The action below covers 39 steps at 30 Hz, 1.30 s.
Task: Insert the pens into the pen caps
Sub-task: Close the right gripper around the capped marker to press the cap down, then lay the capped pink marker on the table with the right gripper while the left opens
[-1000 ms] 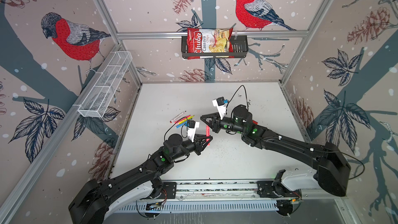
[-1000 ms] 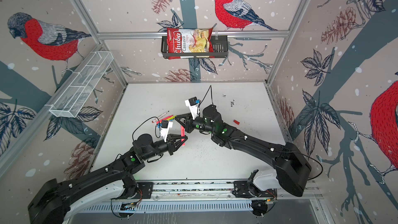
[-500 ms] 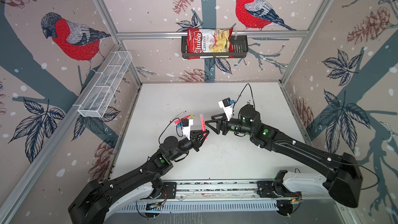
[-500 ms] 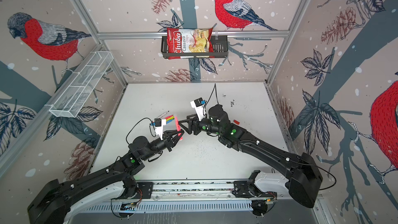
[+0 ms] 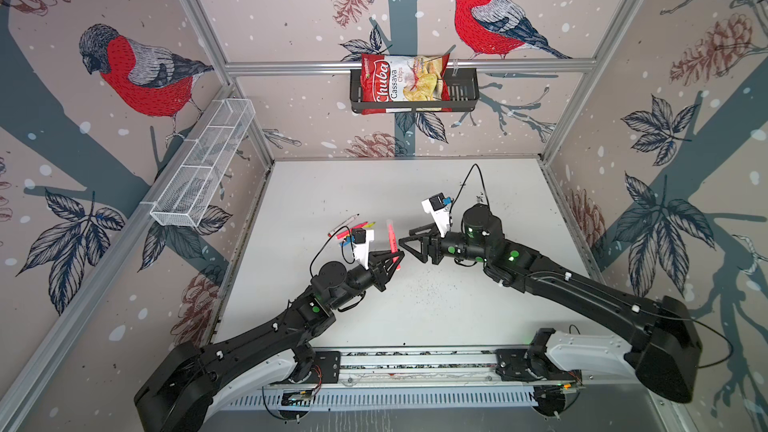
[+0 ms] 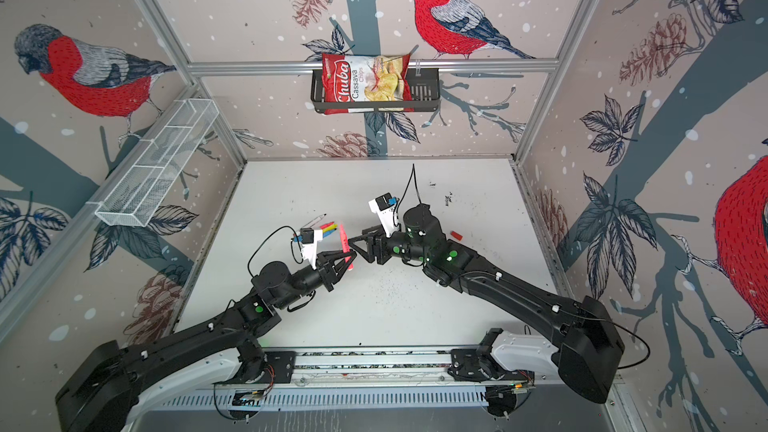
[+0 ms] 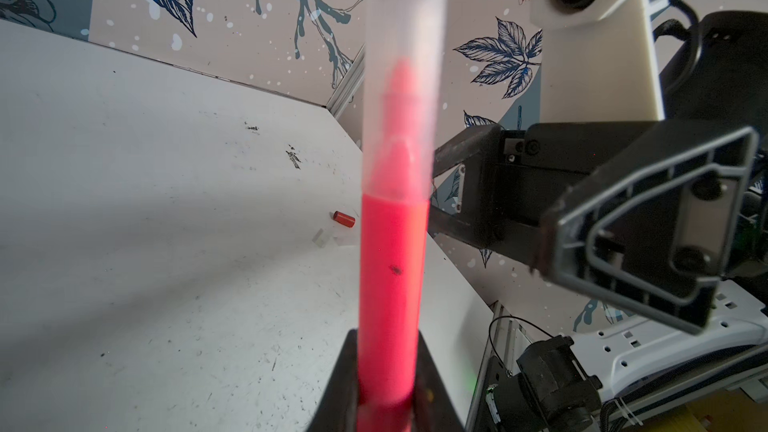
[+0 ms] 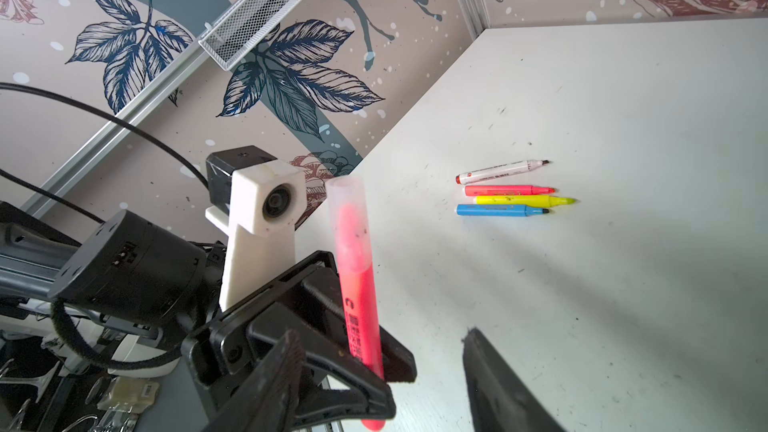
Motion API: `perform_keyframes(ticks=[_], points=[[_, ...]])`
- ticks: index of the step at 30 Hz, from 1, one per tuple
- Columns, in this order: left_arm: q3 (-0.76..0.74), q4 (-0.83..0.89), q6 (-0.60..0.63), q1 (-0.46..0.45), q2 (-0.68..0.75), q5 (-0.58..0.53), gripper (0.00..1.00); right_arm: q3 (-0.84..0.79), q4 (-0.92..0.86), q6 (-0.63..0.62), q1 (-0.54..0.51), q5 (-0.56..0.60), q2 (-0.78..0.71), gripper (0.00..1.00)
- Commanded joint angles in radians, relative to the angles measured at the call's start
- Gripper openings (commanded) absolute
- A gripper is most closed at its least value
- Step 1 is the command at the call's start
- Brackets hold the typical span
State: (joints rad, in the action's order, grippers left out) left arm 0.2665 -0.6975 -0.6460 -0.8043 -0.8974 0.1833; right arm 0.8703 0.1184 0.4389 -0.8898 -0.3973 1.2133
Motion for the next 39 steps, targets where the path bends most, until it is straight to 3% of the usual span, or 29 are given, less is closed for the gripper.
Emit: perform_keyframes(ticks=[1, 16, 19, 21, 25, 27, 34, 39], points=[[0.011, -0.065, 0.02, 0.001, -0.003, 0.007, 0.0, 0.018, 0.012, -0.031, -0.008, -0.031, 0.016, 0.61], [0.044, -0.068, 0.026, 0.0, -0.047, 0.024, 0.0, 0.083, -0.041, -0.062, -0.033, -0.037, 0.125, 0.25], [0.041, -0.071, 0.024, 0.0, -0.052, 0.02, 0.0, 0.081, -0.054, -0.068, -0.033, -0.016, 0.118, 0.14], [0.038, -0.071, 0.02, -0.001, -0.054, 0.015, 0.01, 0.078, -0.068, -0.072, -0.032, 0.026, 0.107, 0.11], [0.032, -0.053, 0.017, -0.001, -0.055, 0.0, 0.4, 0.077, -0.117, -0.073, -0.022, 0.138, 0.096, 0.08], [0.032, -0.048, 0.017, -0.001, -0.057, -0.002, 0.48, 0.088, -0.154, -0.074, -0.01, 0.184, 0.102, 0.08], [0.03, -0.019, 0.038, -0.001, -0.038, -0.009, 0.51, 0.12, -0.279, -0.055, 0.115, 0.3, 0.144, 0.08], [0.015, -0.006, 0.05, -0.001, -0.015, -0.02, 0.51, 0.19, -0.407, -0.071, 0.247, 0.353, 0.263, 0.08]])
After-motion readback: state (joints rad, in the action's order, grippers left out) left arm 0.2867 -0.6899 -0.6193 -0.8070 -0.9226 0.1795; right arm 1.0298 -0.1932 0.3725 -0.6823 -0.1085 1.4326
